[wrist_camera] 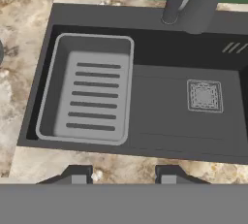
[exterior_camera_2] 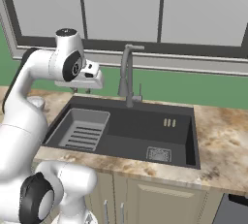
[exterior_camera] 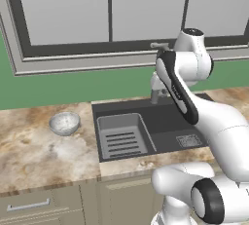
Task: Rinse each bowl for a few seconds and place them down in the sink or on the counter.
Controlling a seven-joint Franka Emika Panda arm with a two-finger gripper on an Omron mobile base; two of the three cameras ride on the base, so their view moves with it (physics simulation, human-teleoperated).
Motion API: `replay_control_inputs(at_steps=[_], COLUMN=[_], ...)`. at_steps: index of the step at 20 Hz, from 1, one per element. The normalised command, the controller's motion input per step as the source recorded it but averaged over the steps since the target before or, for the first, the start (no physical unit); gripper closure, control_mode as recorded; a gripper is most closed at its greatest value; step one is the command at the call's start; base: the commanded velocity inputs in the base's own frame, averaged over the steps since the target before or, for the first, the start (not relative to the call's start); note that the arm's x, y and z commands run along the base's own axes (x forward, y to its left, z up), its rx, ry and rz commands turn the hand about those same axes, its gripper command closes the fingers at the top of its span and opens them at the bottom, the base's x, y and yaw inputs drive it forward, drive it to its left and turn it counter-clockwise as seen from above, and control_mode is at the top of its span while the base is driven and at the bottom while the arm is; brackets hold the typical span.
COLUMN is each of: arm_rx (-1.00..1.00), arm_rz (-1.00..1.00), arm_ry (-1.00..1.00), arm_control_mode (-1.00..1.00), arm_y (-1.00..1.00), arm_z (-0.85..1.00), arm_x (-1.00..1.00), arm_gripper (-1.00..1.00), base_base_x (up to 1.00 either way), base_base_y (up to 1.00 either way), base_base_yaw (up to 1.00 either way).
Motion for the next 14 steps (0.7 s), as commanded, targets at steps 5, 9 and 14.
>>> replay_control_inputs(at_steps=[5, 9, 14], arm_rx=[-0.02, -0.05, -0.02], arm_rz=[0.0, -0.01, -0.02], arm_ry=[-0.13, -0.26, -0.24], arm_control_mode=[-1.0, -1.0, -1.0], arm_y=[0.0, 0.0, -0.17], arm_z=[0.03, 0.06, 0.25], arm_x=[-0.3, -0.69, -0.6], arm_gripper=[-1.0, -1.0, -1.0], base_base_x=[0.0, 0.0, 0.0], base_base_y=[0.0, 0.0, 0.0], base_base_yaw=[0.0, 0.0, 0.0])
